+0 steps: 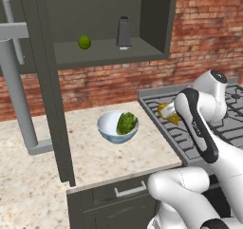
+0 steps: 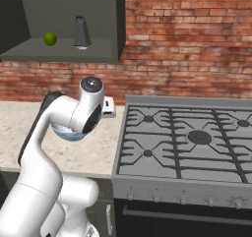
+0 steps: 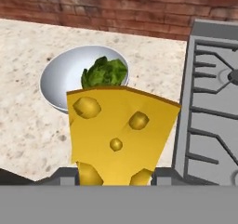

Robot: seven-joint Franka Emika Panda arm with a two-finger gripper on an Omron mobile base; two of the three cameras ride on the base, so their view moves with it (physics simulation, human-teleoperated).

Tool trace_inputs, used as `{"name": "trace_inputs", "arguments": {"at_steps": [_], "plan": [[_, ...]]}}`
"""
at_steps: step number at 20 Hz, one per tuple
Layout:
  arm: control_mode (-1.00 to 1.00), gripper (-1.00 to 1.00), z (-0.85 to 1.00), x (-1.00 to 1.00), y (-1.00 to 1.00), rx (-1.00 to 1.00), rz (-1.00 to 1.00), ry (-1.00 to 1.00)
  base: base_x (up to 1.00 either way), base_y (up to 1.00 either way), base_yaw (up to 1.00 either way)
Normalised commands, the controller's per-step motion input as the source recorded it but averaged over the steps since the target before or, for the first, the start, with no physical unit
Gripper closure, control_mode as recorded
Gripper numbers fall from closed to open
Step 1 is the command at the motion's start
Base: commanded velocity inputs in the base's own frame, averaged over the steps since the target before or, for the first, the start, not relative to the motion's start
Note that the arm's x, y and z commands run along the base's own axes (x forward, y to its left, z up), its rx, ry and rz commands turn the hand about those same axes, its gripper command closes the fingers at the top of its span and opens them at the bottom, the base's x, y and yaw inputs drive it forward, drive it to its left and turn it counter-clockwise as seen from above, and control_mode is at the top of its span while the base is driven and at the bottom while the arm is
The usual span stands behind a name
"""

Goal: Pick the cheese from the fridge and the cheese grater from the cabinet and place them next to the salad bowl.

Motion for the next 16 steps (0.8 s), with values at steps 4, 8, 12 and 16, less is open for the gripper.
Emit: {"name": "trace_inputs", "arguments": {"at_steps": [4,8,12,16], "plan": [[-1.0,1.0,0.0,0.4,-0.14,-0.04,0.0,0.08,0.0,0.0,0.0],[-1.0,1.0,-0.06,0.08,0.0,0.0,0.0,0.01,0.0,0.0,0.0],[-1.0,1.0,-0.71,0.23,0.06,0.0,0.0,0.02,0.0,0.0,0.0],[-1.0,1.0,-0.82,0.31,0.13,-0.02,0.0,0.01,0.0,0.0,0.0]]}}
